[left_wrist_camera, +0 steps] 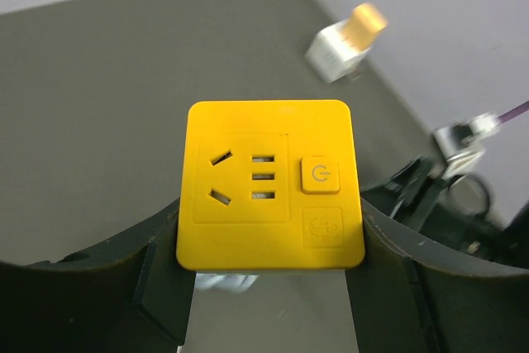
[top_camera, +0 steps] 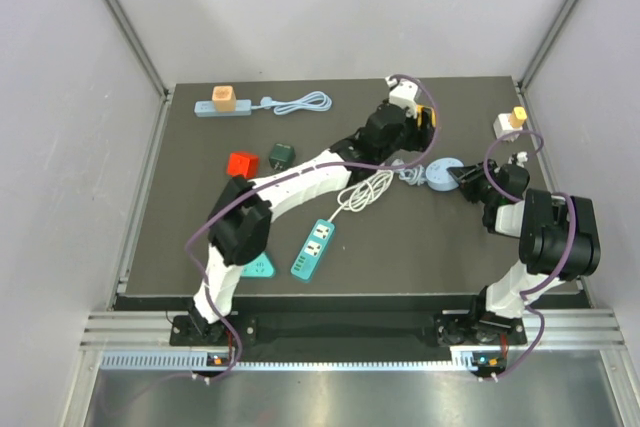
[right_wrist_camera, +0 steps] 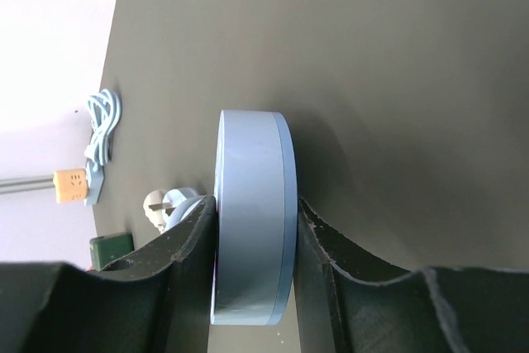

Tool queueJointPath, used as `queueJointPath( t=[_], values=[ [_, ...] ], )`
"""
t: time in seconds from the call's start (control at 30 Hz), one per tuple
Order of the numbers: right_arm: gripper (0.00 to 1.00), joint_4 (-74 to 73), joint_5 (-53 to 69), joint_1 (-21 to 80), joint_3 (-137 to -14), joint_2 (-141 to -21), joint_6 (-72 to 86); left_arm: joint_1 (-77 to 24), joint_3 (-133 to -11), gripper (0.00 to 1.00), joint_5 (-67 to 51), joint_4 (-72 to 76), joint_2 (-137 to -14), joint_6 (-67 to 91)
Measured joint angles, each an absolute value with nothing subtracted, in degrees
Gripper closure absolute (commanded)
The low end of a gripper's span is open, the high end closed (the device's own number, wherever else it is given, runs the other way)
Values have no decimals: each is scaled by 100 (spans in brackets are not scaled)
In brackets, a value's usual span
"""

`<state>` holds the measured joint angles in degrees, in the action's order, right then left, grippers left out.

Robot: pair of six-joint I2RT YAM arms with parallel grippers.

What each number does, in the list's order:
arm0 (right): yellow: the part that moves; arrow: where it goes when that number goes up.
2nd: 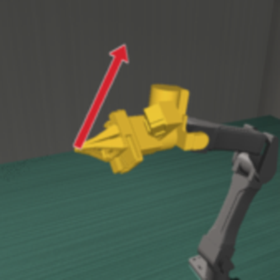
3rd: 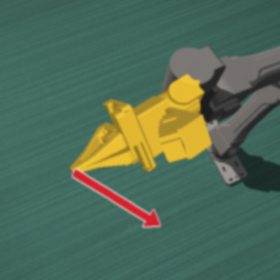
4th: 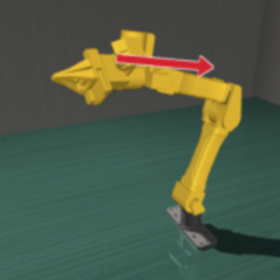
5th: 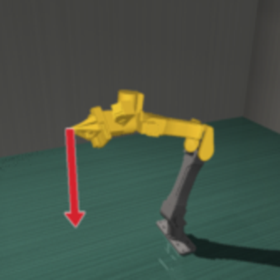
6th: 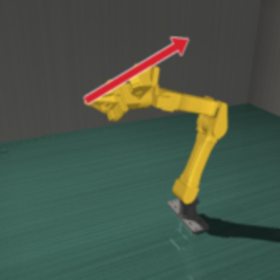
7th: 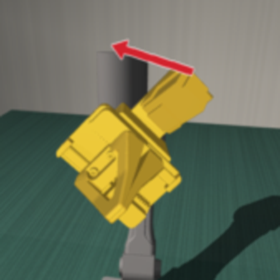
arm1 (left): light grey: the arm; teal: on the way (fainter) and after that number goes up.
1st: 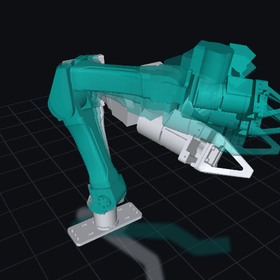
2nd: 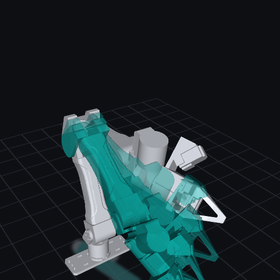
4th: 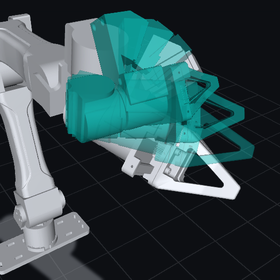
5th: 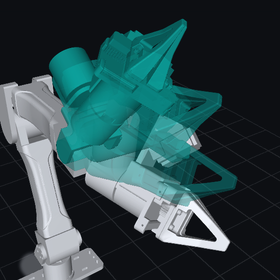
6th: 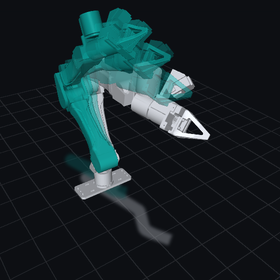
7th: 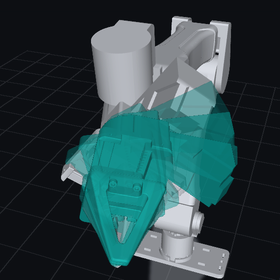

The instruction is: Pull the plug off the socket

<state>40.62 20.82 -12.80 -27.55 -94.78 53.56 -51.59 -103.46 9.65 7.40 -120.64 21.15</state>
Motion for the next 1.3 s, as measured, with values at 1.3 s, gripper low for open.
queueJointPath(
  t=[1.3],
  values=[
    [100, 4331, 2274, -1286, -2757, -9651, 5293, -3138, -10597, 86, 1210, -5070, -12407, 1739]
  ],
)
